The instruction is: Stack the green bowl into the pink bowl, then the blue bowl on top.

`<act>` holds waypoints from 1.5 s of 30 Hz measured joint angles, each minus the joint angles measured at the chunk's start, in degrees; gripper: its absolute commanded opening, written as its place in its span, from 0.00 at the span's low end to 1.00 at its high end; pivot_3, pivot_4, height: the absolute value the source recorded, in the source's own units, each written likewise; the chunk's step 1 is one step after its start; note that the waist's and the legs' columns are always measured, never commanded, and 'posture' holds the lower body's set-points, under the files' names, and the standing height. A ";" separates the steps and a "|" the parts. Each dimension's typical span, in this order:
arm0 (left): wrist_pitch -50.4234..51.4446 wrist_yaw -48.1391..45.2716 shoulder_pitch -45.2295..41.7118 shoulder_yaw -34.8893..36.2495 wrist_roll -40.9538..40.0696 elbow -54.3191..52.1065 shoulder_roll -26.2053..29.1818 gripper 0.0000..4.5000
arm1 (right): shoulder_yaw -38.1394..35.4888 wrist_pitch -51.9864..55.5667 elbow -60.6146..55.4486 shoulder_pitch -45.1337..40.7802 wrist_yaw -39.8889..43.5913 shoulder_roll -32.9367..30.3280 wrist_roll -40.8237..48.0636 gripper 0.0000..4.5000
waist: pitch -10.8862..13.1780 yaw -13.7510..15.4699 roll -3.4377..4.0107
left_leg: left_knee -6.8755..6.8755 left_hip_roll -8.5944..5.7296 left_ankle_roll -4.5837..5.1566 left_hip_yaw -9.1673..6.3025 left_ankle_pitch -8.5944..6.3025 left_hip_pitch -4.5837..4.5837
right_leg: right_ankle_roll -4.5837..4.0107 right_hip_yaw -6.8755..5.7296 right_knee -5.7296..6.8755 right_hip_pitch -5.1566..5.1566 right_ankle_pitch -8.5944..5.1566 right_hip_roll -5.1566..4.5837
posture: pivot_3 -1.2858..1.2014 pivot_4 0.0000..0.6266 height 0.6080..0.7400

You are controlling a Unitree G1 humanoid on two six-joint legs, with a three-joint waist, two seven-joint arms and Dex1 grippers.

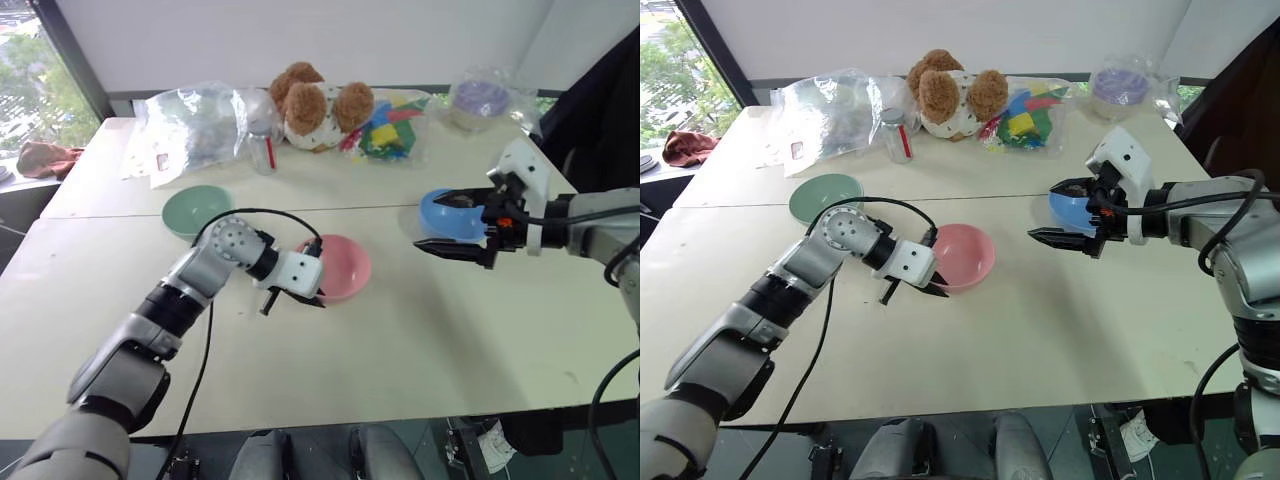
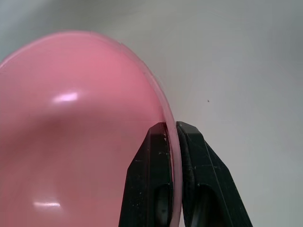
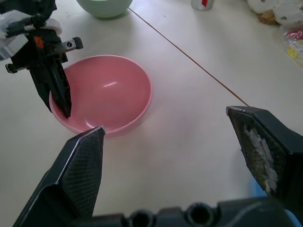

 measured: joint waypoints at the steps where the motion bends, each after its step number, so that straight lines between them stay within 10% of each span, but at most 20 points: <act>1: -0.98 0.01 -0.55 -0.20 0.66 1.03 -0.58 0.08 | -0.21 0.27 -0.68 0.23 -0.16 0.00 0.40 1.00 | 0.00 0.11 0.00 | 0.01 -0.02 -0.01 0.01 0.01 0.00 | 0.00 0.01 0.00 0.02 0.00 -0.02 | 0.52 0.24 1.00; 10: -3.61 0.01 -2.22 -0.51 2.66 5.19 -1.95 1.00 | -1.21 1.44 -2.55 0.92 -1.35 -0.14 1.43 1.00 | 0.00 0.01 0.00 | 0.02 -0.03 0.00 -0.01 0.00 -0.01 | 0.01 0.02 -0.02 0.04 0.00 -0.06 | 0.52 0.24 1.00; 20: 9.05 4.91 -2.10 13.88 -7.14 -4.87 2.68 1.00 | 1.33 -1.14 0.52 -1.64 -0.82 0.87 0.55 1.00 | 0.00 -0.30 0.00 | 0.00 0.03 -0.01 -0.03 0.00 0.01 | 0.01 0.04 0.00 0.01 0.00 -0.08 | 0.52 0.24 1.00; 31: 10.12 11.76 7.74 24.46 -3.08 4.29 27.01 1.00 | 4.36 -3.32 3.59 -3.82 0.34 2.82 -0.86 1.00 | 0.00 0.26 0.01 | 0.00 0.00 -0.02 0.00 0.01 0.00 | 0.01 -0.14 -0.01 0.00 0.00 -0.10 | 0.52 0.24 1.00; 45: -3.89 20.73 -1.45 20.63 6.31 31.62 20.49 1.00 | 4.54 -3.05 3.49 -3.99 0.36 2.86 -0.89 1.00 | 0.00 1.11 -0.03 | 0.02 -0.08 0.02 0.08 -0.01 -0.03 | 0.01 -0.15 -0.03 -0.01 0.01 -0.12 | 0.52 0.24 1.00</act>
